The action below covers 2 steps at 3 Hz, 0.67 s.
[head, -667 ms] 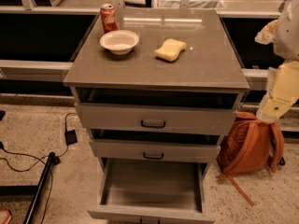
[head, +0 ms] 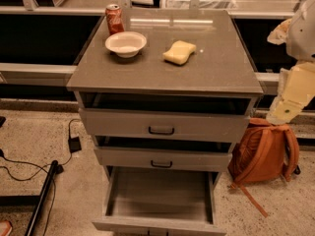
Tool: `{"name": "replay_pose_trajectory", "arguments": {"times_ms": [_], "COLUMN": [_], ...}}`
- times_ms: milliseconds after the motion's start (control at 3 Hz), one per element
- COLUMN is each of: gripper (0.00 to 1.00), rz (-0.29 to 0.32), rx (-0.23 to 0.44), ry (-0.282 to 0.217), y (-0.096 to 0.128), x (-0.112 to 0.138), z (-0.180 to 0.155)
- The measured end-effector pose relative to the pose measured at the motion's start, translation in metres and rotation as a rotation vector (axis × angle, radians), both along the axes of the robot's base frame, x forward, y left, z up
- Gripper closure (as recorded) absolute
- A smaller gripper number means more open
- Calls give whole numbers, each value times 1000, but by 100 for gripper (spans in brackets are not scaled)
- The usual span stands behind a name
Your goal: Place sponge into bottom drawer
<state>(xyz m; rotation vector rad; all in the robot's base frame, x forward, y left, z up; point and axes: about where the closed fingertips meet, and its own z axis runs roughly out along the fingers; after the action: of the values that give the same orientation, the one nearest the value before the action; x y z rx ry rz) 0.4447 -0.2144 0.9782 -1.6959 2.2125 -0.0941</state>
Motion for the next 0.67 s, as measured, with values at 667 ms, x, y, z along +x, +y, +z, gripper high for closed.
{"name": "replay_pose_trajectory", "arguments": {"times_ms": [667], "gripper": [0], "rz": [-82], "rx": [191], "ry": [-71], "y": [20], "x": [132], "z": [-9]}}
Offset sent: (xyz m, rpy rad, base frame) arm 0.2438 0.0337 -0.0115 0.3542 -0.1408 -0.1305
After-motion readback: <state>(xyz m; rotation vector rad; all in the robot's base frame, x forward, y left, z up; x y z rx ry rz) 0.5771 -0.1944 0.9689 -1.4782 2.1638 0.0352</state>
